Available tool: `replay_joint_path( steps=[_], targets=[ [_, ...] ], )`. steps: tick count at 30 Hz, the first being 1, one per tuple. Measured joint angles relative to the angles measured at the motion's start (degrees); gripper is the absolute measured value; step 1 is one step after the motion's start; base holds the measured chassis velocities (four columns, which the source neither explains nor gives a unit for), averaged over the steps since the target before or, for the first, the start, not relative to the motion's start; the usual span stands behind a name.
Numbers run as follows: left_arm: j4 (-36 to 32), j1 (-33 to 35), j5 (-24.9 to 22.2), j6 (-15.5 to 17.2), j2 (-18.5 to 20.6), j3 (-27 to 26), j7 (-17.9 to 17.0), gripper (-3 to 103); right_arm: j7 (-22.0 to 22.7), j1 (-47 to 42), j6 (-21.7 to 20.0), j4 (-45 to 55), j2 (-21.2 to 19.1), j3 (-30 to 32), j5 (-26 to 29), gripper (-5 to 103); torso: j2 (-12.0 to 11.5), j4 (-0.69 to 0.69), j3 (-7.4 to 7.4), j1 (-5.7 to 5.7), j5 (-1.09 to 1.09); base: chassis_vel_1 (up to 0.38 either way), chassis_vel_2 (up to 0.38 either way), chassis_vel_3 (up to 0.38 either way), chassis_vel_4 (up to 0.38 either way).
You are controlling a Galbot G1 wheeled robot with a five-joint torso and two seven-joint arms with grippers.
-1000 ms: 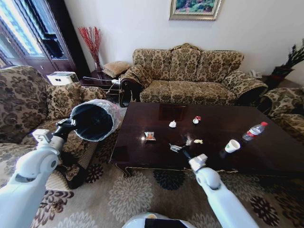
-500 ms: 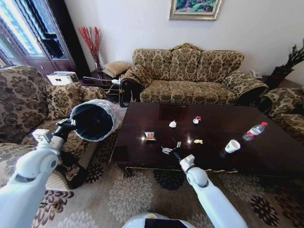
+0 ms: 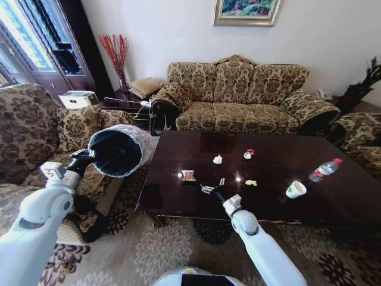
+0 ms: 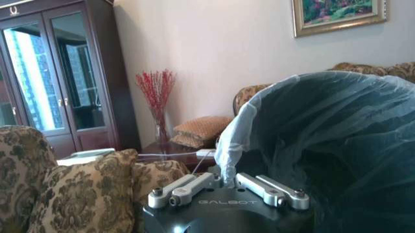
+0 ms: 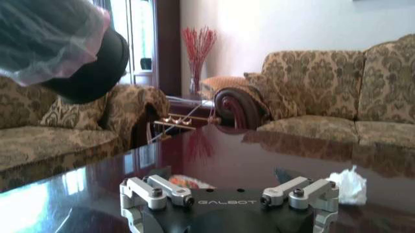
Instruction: Move to the front of the table and place the trash on the table into the trash bin.
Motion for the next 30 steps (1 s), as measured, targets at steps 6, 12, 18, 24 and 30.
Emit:
replay_joint_path(
  steps=[6,12,18,24,30],
  targets=[
    [-0.01,0.0,0.0,0.0,0.0,-0.01,0.01,0,0.02,1.78,0.15,-4.49,1.49,-2.3,-0.53,100,0.03,0.07,-0.04,-0.11,0.0,0.0,0.0,0.0,0.0],
    [0.0,0.0,0.0,0.0,0.0,-0.02,-0.01,0,-0.06,5.16,0.93,-9.39,3.61,-3.38,-1.51,100,0.02,0.05,-0.02,-0.07,-0.02,0.0,0.0,0.0,0.0],
    [0.0,0.0,0.0,0.0,0.0,-0.01,0.0,0,0.04,8.53,1.07,-14.75,6.48,-4.98,-1.69,100,0.02,0.04,-0.02,-0.06,0.0,0.0,0.0,0.0,0.0],
    [0.0,0.0,0.0,0.0,0.0,-0.01,0.0,0,0.0,10.01,1.26,-16.86,7.93,-5.69,-1.65,97,0.02,0.03,-0.02,-0.05,0.0,0.0,0.0,0.0,0.0],
    [0.0,0.0,0.0,0.0,0.0,-0.01,0.0,0,-0.06,11.27,1.37,-18.46,9.15,-6.24,-1.71,84,0.02,0.03,-0.02,-0.06,0.0,0.0,0.0,0.0,0.0]
  ],
)
